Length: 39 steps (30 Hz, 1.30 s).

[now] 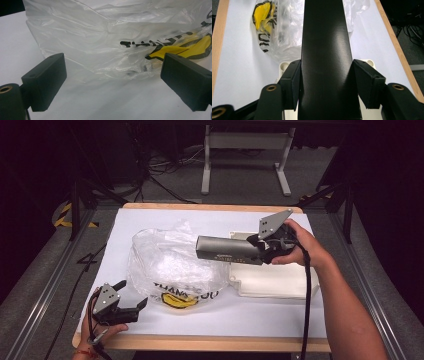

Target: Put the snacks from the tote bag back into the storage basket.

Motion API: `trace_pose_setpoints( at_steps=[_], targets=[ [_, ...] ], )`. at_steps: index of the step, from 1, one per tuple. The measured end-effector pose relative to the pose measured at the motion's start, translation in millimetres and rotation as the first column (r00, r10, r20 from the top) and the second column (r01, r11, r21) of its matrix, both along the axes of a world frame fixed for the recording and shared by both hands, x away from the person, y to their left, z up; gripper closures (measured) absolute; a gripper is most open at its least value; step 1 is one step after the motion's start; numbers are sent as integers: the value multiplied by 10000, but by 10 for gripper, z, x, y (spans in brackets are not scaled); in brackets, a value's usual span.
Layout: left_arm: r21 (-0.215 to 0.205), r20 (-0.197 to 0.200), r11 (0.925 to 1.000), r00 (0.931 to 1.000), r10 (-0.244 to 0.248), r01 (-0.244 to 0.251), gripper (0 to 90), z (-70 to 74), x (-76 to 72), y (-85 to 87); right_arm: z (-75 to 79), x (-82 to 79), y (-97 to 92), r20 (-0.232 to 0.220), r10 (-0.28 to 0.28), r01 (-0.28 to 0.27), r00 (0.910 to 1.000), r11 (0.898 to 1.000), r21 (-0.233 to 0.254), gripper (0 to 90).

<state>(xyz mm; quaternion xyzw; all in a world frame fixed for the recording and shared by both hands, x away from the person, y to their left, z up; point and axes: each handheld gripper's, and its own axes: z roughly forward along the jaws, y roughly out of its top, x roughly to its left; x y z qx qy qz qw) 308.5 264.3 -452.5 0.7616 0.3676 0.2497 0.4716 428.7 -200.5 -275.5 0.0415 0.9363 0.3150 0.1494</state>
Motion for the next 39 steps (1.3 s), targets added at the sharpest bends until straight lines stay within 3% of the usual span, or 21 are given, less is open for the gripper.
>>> trace_pose_setpoints(
  at_steps=[16,32,39],
  targets=[
    [84,-85,10000,10000,6,-5,76,-12,10,-31,-28,-40,-456,-224,-427,431,9988,9989,191,433],
    [173,-125,9999,9999,7,-5,75,-21,16,-51,-124,-52,-863,-455,-1042,1047,9935,9945,87,433],
    [234,-159,9997,9999,-52,56,76,-22,16,-57,-267,-11,-972,-733,-1316,1309,9886,9913,-148,433]
  ],
)
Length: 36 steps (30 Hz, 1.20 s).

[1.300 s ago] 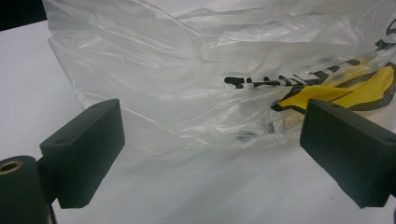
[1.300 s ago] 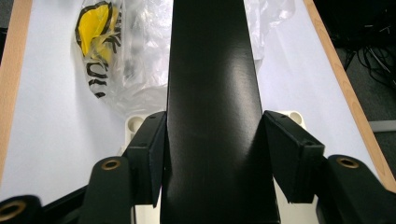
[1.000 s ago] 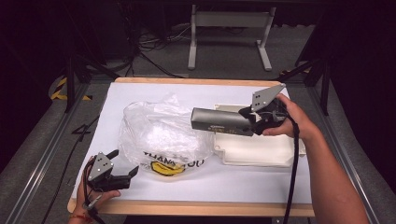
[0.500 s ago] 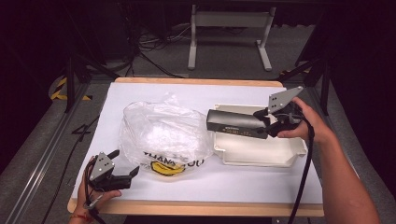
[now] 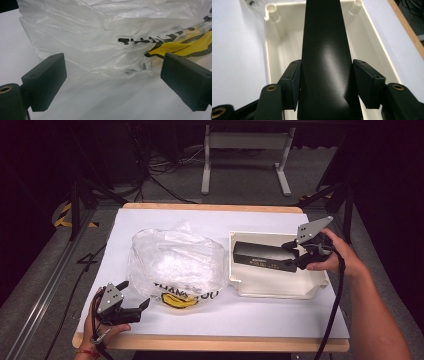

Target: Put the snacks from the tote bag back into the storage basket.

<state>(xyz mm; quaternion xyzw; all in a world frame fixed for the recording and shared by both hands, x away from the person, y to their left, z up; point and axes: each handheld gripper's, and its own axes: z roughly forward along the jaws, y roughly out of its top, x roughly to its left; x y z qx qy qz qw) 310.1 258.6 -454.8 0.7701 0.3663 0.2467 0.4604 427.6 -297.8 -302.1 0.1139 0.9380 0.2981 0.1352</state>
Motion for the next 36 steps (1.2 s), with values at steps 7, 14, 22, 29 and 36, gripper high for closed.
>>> trace_pose_setpoints(
  at_steps=[7,14,22,29,36],
  targets=[
    [50,-13,10000,10000,24,-23,76,-6,5,-5,-156,66,-36,-340,-246,233,9991,9991,-363,432],
    [27,-37,10000,10000,21,-21,75,-9,5,-8,-284,137,0,-599,-226,181,9980,9971,-740,432],
    [76,-35,10000,10000,-22,22,76,-11,9,-7,-357,194,27,-907,171,-250,9957,9959,-867,431],
    [111,-61,9999,9999,-102,103,76,-13,7,-19,-427,258,18,-587,-16,-86,9983,9850,-1724,428],
    [118,-76,9999,9999,-116,117,76,-17,9,-24,-566,284,12,-587,-280,115,9979,9645,-2639,426]
  ],
)
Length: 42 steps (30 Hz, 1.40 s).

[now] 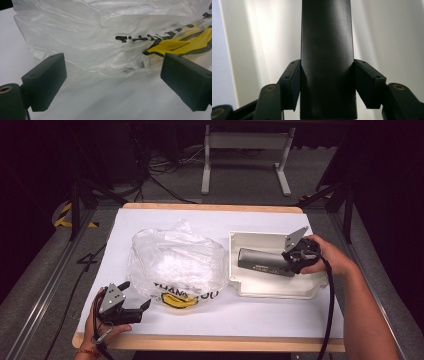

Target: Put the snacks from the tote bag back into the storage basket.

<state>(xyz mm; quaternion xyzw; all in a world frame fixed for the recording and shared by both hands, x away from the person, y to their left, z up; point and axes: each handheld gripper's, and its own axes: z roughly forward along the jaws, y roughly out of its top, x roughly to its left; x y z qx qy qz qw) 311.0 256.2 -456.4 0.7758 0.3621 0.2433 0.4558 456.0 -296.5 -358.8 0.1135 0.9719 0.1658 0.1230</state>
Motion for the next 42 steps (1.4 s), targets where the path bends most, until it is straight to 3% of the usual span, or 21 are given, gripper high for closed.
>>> trace_pose_setpoints(
  at_steps=[5,8,14,21,26,29,34,42],
  targets=[
    [-5,-31,10000,10000,-40,40,76,-1,-2,-8,-60,-12,15,-334,552,-546,9979,9983,177,428],
    [30,-23,10000,10000,-65,65,76,-1,-2,-14,-87,-7,40,-206,728,-729,9971,9973,-63,428],
    [38,-35,10000,10000,-80,80,76,-2,-3,-13,-92,0,37,25,594,-594,9982,9981,-132,426],
    [48,-48,9999,9999,-135,135,76,-2,-3,-22,-93,-14,40,-95,1137,-1138,9935,9934,-109,425],
    [43,-35,9999,9999,-120,120,76,-1,-6,-20,-99,-13,55,179,699,-697,9974,9975,-127,362],
    [75,-36,9999,9999,-134,134,76,0,-5,-21,-82,-32,44,192,629,-628,9978,9980,-66,375],
    [44,-52,9999,9999,-136,137,76,1,-8,-21,8,-78,-18,520,269,-299,9983,9979,566,375],
    [58,-4,9999,9999,-136,136,76,8,-13,-29,69,-215,-148,966,-277,219,9949,9979,603,372]
  ],
)
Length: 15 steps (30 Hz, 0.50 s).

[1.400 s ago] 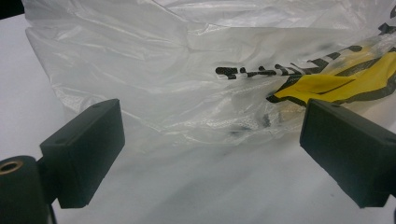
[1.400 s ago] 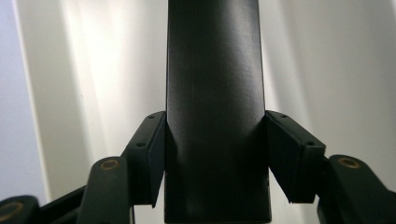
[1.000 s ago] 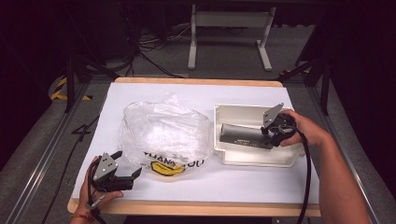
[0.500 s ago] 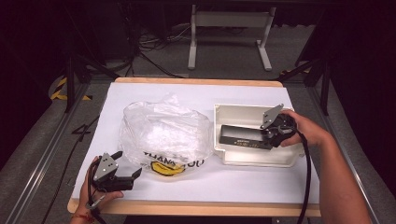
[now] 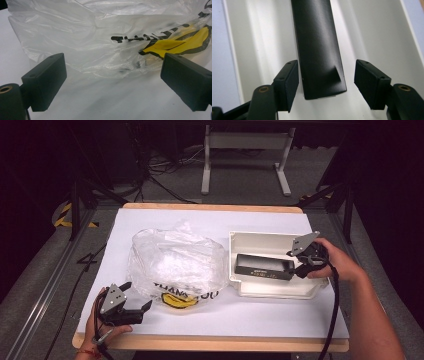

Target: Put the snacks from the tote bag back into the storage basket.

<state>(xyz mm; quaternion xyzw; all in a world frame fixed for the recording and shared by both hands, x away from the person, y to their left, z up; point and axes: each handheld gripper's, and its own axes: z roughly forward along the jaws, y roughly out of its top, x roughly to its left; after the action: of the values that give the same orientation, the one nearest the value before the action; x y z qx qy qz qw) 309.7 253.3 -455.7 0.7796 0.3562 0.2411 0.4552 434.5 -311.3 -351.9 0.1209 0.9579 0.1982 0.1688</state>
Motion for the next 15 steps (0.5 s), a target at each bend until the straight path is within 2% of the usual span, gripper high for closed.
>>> trace_pose_setpoints(
  at_steps=[8,15],
  targets=[
    [-29,-9,10000,10000,12,-12,76,2,-1,-7,-19,-116,-46,451,-323,308,9985,9989,354,373],
    [-68,-33,10000,10000,13,-14,76,3,0,-7,-34,-169,-108,584,-642,604,9962,9960,652,378]
  ],
)
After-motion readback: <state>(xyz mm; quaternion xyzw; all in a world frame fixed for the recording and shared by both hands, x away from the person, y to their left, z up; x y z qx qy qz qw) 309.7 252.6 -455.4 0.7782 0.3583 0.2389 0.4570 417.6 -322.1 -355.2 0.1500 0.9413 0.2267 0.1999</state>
